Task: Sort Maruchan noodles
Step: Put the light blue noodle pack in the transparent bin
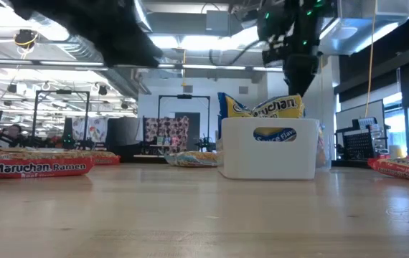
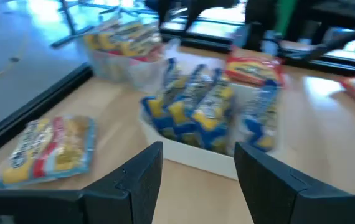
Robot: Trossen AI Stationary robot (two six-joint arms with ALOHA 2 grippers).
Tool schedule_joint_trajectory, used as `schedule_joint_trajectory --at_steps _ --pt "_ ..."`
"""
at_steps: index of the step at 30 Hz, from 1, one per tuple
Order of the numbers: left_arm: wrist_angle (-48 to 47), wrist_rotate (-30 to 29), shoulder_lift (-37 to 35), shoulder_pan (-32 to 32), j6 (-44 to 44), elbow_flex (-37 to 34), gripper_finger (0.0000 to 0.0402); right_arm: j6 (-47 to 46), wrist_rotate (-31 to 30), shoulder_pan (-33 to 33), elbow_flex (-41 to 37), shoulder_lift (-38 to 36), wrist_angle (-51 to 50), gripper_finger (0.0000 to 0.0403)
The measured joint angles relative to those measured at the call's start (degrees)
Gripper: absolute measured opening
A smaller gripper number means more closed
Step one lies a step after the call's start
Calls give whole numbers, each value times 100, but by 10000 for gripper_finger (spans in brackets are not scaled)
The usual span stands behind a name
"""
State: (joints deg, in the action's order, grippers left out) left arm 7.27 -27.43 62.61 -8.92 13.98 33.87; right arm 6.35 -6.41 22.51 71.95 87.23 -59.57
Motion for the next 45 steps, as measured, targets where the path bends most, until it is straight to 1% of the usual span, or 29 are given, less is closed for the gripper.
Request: schedule_joint_trajectory --at_steps 3,5,9,12,16,18,21,23,26,29,32,35,37,42,45 --pt "380 300 392 595 -18 3 194 -253 -384 -544 -567 -418 683 218" --pt "409 605 715 1063 21 102 194 -460 -660 -909 -955 -649 1005 218" --pt "350 1265 1476 1966 -7 653 194 -910 -1146 -1553 -1696 -1078 1593 218" --pt "78 1737 2147 2609 -101 1227 194 -1221 -1518 -1927 -2113 -1315 1789 218" --pt "-157 2321 3022 3342 -141 1986 194 -1573 -2023 -2306 -2400 -1505 1818 218" --pt "-161 2597 3450 3608 -208 2306 194 -1664 -2131 -2439 -2458 -1554 1840 218" --pt "-155 2741 3998 3898 -172 2686 194 -1716 -2193 -2574 -2472 -1572 1933 218" --pt "-161 2750 4297 4035 -107 2836 194 -1724 -2195 -2657 -2477 -1582 1936 218" --pt "-191 2716 4606 4174 34 2880 194 -1727 -2195 -2749 -2477 -1583 1954 218" --pt "-278 2547 4774 4280 73 2885 194 -1727 -2175 -2755 -2477 -1582 1968 218" --pt "-409 2568 4845 4332 86 2904 194 -1724 -2153 -2737 -2477 -1581 1992 218" --pt "-822 2561 4837 4274 51 2928 194 -1724 -2147 -2739 -2477 -1581 2043 218" --pt "-1201 2422 4776 4185 -42 2935 194 -1771 -2101 -2739 -2477 -1581 2058 218" --pt "-2442 2033 4360 3862 -65 2916 194 -1807 -2023 -2739 -2477 -1581 2063 218" --pt "-3210 1902 4074 3504 -12 2892 194 -1810 -1878 -2739 -2477 -1581 2065 218"
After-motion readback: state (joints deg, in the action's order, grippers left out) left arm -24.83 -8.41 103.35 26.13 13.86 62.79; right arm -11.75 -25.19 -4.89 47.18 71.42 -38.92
